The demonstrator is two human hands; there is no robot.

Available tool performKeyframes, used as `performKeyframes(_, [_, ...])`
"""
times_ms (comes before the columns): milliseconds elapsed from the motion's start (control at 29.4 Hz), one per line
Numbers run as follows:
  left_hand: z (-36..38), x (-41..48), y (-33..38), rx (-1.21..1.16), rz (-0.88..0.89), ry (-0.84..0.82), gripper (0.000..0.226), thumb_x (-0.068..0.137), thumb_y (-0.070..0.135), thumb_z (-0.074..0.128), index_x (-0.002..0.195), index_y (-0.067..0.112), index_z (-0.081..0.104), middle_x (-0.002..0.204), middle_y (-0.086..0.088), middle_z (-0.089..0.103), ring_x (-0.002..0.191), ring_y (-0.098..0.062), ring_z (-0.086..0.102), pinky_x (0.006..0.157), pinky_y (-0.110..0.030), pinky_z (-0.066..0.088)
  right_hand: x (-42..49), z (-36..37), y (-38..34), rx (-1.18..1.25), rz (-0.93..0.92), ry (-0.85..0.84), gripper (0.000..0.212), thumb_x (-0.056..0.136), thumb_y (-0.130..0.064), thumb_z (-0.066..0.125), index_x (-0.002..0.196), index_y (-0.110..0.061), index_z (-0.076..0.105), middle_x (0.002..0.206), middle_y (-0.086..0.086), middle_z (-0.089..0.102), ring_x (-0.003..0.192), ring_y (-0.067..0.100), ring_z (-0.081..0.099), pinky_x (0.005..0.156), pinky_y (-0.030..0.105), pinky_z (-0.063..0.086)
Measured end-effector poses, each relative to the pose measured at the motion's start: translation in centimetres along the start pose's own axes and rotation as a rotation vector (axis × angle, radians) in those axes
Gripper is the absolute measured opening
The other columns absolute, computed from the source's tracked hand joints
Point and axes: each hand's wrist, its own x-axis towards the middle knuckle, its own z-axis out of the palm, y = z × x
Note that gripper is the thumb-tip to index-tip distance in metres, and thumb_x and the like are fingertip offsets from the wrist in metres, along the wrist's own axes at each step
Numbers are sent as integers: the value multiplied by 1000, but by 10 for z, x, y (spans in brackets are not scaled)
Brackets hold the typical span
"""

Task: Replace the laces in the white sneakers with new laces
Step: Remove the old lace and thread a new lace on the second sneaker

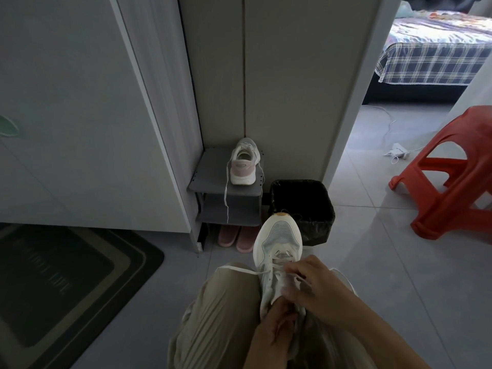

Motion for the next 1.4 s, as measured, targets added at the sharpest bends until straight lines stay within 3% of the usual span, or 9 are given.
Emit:
performKeyframes(102, [-11, 7, 6, -10, -54, 100, 34, 99, 9, 38, 130, 19, 46, 128, -11, 56, 77, 23, 54, 75, -2, 41, -6, 0, -1, -132, -27, -58, 58, 75, -56, 62, 124, -32, 41, 116, -20, 32, 110, 4, 44, 92, 13, 38])
performKeyframes(238, [-40, 4, 31, 166, 61, 123, 30, 93, 4, 47, 95, 29, 63, 80, 8, 67, 73, 2, 62, 71, -10, 46, -8, 9, -2, -200, -56, 84, 30, 85, -44, 55, 109, -29, 45, 120, -14, 37, 103, 5, 47, 84, 10, 38])
performKeyframes(340, [-58, 22, 37, 490, 245, 399, 14, 91, 18, 55, 97, 29, 63, 87, 18, 60, 78, 5, 58, 73, -8, 44, -10, 14, -3, -144, -48, 164, 21, 85, -37, 57, 103, -27, 53, 111, -16, 39, 92, 1, 45, 76, 4, 35])
performKeyframes(442, [-55, 42, 33, 722, 346, 319, 21, 91, 26, 56, 110, 24, 64, 99, 15, 51, 90, 2, 49, 75, -5, 34, -12, 17, -4, -80, -40, 186, 29, 77, -39, 51, 98, -22, 62, 105, -15, 43, 84, -4, 42, 76, 1, 32])
performKeyframes(579, [-51, 56, 36, 962, 482, 265, 18, 83, 25, 63, 97, 17, 70, 91, 1, 59, 86, -16, 57, 72, -24, 43, -14, 13, -3, -30, -32, 179, 20, 81, -31, 57, 97, -20, 62, 104, -16, 43, 85, -9, 42, 80, -1, 31])
performKeyframes(783, [-52, 66, 53, 1057, 306, 151, 24, 93, 26, 49, 108, 14, 65, 111, 0, 55, 104, -13, 48, 87, -26, 40, -16, 7, 1, 28, -49, 96, 17, 84, -22, 62, 94, -30, 50, 109, -18, 42, 89, -4, 47, 81, 1, 35])
performKeyframes(1021, [-137, 14, 44, 1016, 227, 430, 7, 87, 17, 60, 81, 16, 61, 82, 7, 49, 69, -5, 47, 61, -18, 36, -17, -26, 15, 9, 49, -50, 22, 85, -25, 63, 95, -38, 48, 85, -16, 56, 78, 0, 55, 69, 7, 42])
performKeyframes(1191, [-246, -40, -18, 1066, -184, 675, 20, 76, 11, 71, 69, 24, 57, 70, 7, 51, 58, -8, 50, 51, -26, 41, -6, -32, 30, -199, -65, 157, 33, 81, -15, 62, 70, -42, 47, 76, -24, 51, 70, -5, 50, 75, 14, 37])
performKeyframes(1395, [-362, -64, -162, 1046, -646, 712, 21, 75, 8, 70, 63, 23, 62, 64, -2, 61, 60, -20, 60, 56, -32, 45, 8, -11, 13, 96, -34, 485, 13, 83, -8, 63, 91, -18, 65, 87, -15, 58, 80, -2, 52, 71, 6, 38])
